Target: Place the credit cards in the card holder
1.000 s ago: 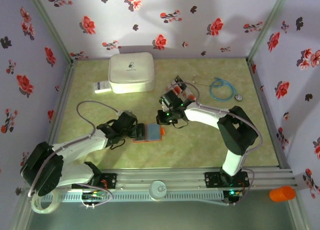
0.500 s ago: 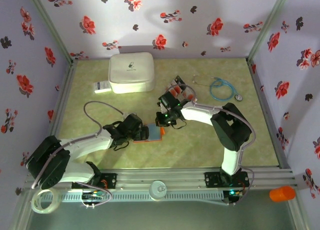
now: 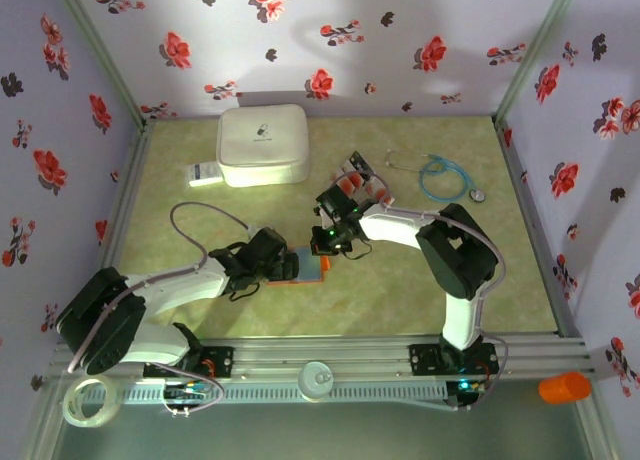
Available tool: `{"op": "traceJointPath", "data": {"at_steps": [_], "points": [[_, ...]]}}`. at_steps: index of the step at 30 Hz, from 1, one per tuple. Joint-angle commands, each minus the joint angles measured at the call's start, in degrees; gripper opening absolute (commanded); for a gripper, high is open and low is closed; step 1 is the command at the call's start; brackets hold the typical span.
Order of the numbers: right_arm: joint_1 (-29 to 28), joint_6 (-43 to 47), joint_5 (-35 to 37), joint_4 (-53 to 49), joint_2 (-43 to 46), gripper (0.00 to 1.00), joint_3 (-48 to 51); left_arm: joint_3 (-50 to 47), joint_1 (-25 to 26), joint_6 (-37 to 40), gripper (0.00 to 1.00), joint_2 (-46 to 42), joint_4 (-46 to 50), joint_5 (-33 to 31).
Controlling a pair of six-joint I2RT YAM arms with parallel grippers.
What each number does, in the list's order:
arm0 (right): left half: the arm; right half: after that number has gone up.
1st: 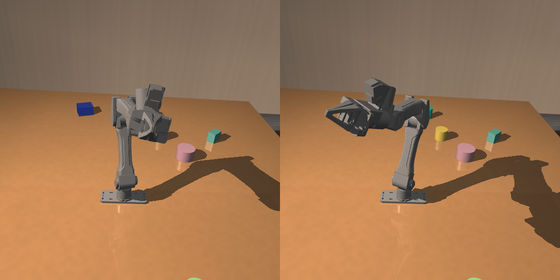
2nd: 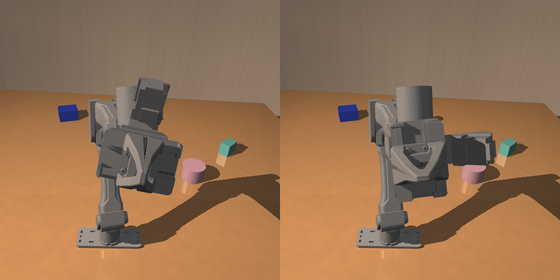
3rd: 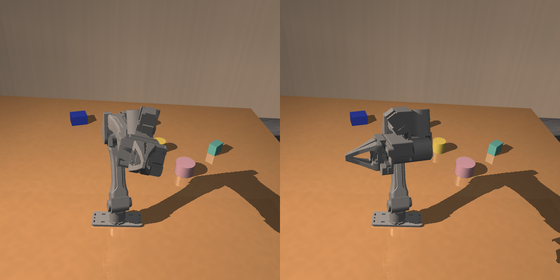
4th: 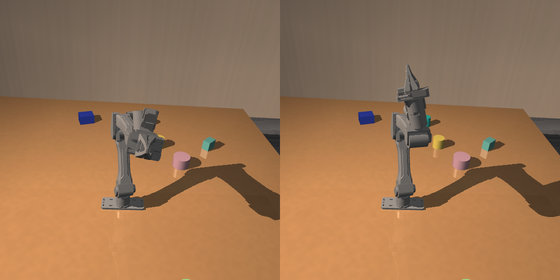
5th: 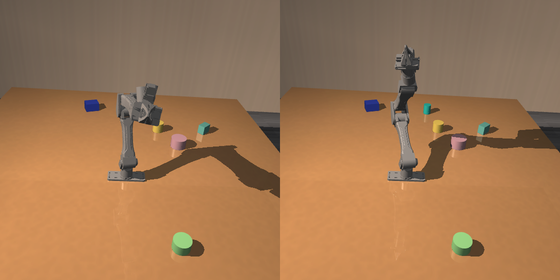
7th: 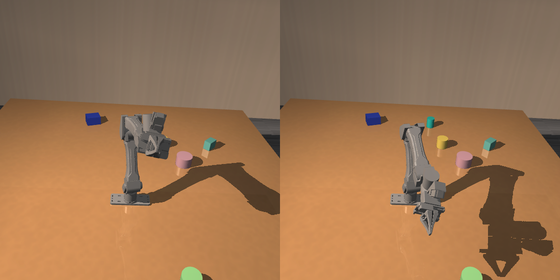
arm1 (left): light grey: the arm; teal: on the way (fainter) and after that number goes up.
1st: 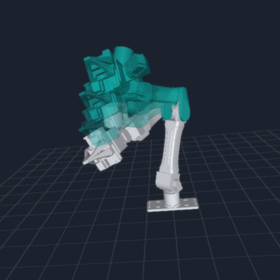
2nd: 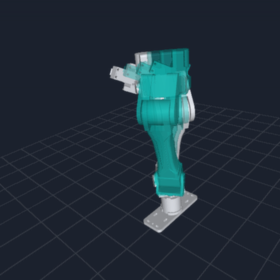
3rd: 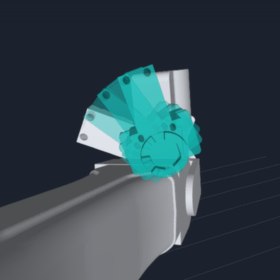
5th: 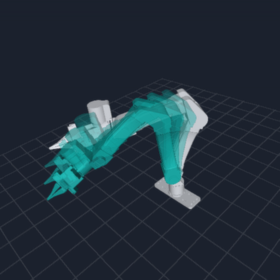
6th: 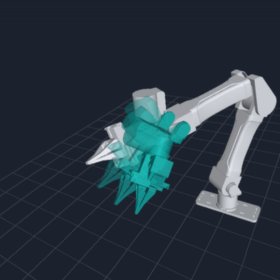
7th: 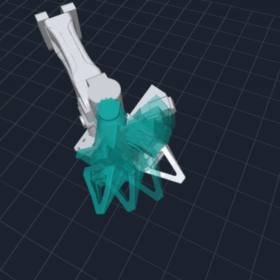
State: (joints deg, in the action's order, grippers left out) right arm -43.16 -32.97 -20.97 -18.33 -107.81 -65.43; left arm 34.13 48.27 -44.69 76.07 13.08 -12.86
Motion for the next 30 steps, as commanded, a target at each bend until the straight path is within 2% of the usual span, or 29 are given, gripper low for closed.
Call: {"op": "traceJointPath", "data": {"at_steps": [1,30], "points": [[0.0,0.56,-0.73,-0.04,-0.88,0.0,-0.57,0.94,0.42,-0.67,1.0,0.9,-0.78,-1.19],[-3.2,-1.72,-0.9,2.1,-3.44,0.0,-1.72,1.47,0.42,0.49,1.0,1.21,-0.95,-1.73]]}}
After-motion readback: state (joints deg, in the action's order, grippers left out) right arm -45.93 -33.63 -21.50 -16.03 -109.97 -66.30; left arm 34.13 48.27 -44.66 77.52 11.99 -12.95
